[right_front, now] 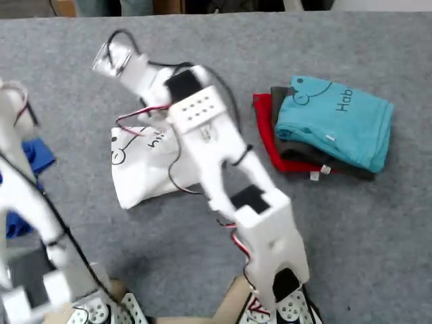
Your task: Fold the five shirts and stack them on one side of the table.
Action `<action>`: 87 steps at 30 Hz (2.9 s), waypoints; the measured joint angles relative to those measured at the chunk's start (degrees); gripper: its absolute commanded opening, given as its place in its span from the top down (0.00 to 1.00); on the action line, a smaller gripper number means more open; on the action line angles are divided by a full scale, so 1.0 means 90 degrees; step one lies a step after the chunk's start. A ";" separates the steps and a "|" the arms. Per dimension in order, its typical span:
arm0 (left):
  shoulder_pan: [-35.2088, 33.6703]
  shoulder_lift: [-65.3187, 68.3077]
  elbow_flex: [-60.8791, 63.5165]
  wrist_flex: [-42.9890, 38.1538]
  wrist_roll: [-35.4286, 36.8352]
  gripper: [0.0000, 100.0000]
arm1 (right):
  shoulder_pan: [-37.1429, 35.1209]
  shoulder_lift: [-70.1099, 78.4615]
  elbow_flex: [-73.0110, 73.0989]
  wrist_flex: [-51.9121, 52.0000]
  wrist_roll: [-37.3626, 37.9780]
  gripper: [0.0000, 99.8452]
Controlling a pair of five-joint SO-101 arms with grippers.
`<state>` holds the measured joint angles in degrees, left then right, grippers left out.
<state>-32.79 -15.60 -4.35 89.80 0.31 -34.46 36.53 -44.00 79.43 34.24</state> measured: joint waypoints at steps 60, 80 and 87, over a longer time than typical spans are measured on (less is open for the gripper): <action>-0.0733 -0.1553 0.3810 -0.1104 -0.1133 0.97 | 0.1299 0.1495 0.0137 -0.0469 -0.0459 0.99; 0.2286 0.0361 0.3282 -0.2383 -0.0137 0.97 | 0.1602 0.1885 -0.4132 0.2383 -0.0752 0.99; 0.2403 0.3634 0.1133 -0.1729 0.0176 0.97 | 0.1084 -0.0752 0.0498 0.1827 -0.0908 0.99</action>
<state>-11.16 17.10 5.85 74.24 1.89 -24.70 29.76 -39.52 95.87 26.07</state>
